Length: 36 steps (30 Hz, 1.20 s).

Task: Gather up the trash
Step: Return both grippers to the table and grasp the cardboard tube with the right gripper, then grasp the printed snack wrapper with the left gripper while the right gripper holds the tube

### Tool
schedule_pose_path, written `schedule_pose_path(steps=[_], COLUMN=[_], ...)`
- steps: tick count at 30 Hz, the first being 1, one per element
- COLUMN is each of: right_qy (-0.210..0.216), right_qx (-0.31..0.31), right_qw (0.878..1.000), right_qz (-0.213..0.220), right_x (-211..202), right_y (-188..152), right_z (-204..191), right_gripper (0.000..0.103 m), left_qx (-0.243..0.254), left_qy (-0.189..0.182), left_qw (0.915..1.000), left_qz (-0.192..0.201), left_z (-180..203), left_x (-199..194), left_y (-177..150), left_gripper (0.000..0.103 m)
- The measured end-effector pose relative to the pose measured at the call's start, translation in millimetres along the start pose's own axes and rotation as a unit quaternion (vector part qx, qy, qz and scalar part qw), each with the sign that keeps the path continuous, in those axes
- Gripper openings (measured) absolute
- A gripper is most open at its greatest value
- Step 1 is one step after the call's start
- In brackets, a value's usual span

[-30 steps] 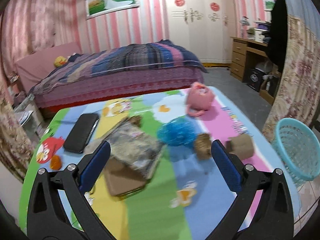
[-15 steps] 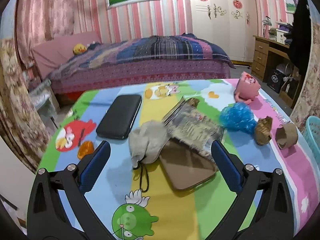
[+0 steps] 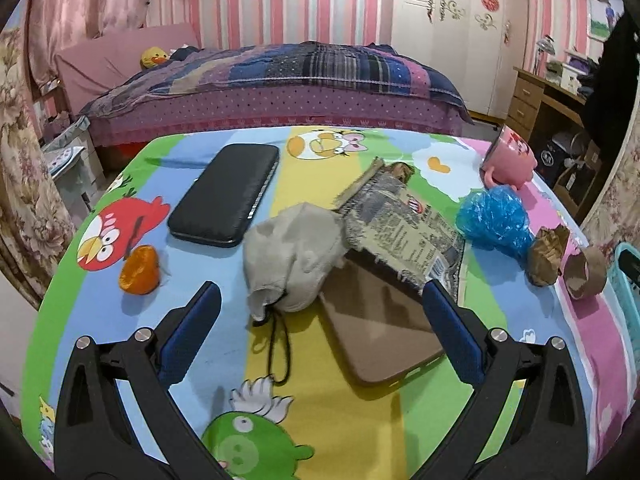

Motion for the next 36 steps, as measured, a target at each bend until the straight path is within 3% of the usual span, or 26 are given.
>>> schedule_pose_path(steps=[9, 11, 14, 24, 27, 30, 32, 36], right_qy=[0.013, 0.014, 0.025, 0.026, 0.028, 0.028, 0.027, 0.027], right_qx=[0.007, 0.0, -0.005, 0.01, 0.015, 0.012, 0.011, 0.012], right_qw=[0.999, 0.998, 0.997, 0.999, 0.999, 0.999, 0.999, 0.999], right_qz=[-0.043, -0.054, -0.074, -0.03, -0.028, -0.026, -0.023, -0.016], right_x=[36.4, 43.7, 53.1, 23.5, 22.3, 20.9, 18.7, 13.0], right_y=[-11.8, -12.9, -16.8, -7.2, -6.7, -6.4, -5.2, -2.8], right_z=[-8.4, -13.1, -17.9, -7.9, -4.5, -3.6, -2.7, 1.4], right_gripper=[0.088, 0.081, 0.053, 0.053, 0.053, 0.053, 0.053, 0.053], left_qx=[0.004, 0.004, 0.011, -0.006, -0.006, -0.005, -0.005, -0.002], left_qy=[-0.012, -0.012, 0.001, -0.012, -0.021, -0.032, -0.042, -0.041], left_qw=[0.9999, 0.9999, 0.9999, 0.9998, 0.9995, 0.9985, 0.9974, 0.9987], left_qz=[0.001, 0.001, 0.002, -0.015, -0.024, -0.045, -0.059, -0.031], left_z=[20.1, 20.7, 20.5, 25.6, 33.6, 42.0, 45.7, 46.2], left_x=[3.1, 3.5, 5.7, 15.8, 25.3, 38.8, 44.0, 32.5], left_y=[3.8, 3.7, 2.6, 4.7, 9.1, 9.1, 7.2, 10.6], left_gripper=[0.097, 0.097, 0.097, 0.095, 0.086, 0.064, 0.038, 0.021])
Point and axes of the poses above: each gripper's, at about its wrist camera, not at the fingertips, and x roughly the way its jaws point, z to its right, y to its top, the point moved 2 cm from there along x, roughly the way its jaws point, and after that the axes turned 3 degrees about y, right-handed, at the moved point
